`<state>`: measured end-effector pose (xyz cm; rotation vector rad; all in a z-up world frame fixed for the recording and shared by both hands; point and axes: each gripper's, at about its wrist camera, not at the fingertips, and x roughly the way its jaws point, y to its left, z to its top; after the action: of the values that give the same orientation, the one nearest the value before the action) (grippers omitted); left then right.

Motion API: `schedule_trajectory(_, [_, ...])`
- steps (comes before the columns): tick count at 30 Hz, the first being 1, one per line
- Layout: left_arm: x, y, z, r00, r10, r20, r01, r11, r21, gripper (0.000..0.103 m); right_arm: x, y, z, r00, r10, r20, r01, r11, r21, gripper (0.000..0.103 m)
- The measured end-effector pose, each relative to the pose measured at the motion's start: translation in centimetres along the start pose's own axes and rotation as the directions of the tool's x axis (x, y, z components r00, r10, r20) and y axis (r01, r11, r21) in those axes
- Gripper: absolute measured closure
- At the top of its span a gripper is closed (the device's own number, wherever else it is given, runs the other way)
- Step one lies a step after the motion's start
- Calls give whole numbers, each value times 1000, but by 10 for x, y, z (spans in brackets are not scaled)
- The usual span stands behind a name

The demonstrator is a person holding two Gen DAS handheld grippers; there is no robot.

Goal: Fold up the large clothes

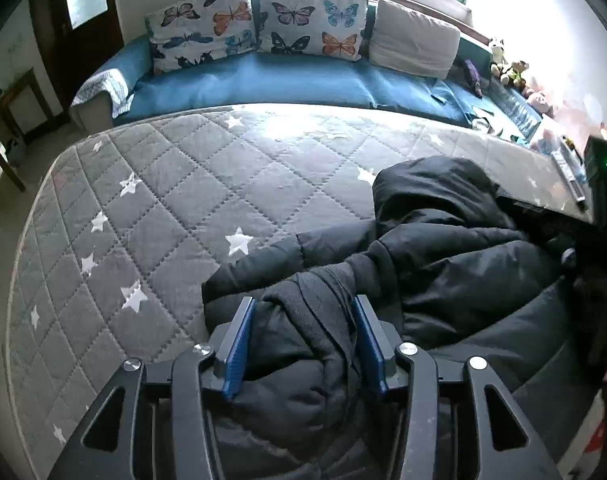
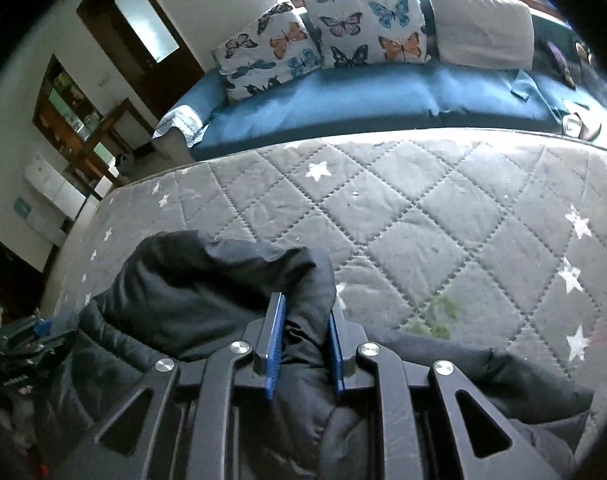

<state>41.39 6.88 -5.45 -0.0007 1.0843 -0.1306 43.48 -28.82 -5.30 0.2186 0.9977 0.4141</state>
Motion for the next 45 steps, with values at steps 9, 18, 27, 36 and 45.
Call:
schedule_trajectory(9, [-5, 4, 2, 1000, 7, 27, -7, 1000, -8, 47, -94, 15, 4, 994, -30, 107, 38, 997, -74, 79])
schedule_trajectory(18, [-93, -24, -3, 985, -96, 141, 97, 995, -1, 47, -120, 4, -57, 970, -239, -34, 225, 947, -231, 79])
schedule_trajectory(27, [-36, -50, -2, 995, -104, 11, 104, 995, 12, 47, -81, -8, -63, 966, -248, -69, 227, 947, -228, 79])
schedule_trajectory(36, [-20, -54, -1, 996, -84, -4, 84, 996, 30, 47, -96, 33, -28, 992, -123, -25, 114, 969, -217, 79])
schedule_trajectory(45, [-36, -54, -7, 997, -77, 11, 76, 996, 46, 46, -51, 43, -38, 970, -217, -113, 182, 948, -260, 79])
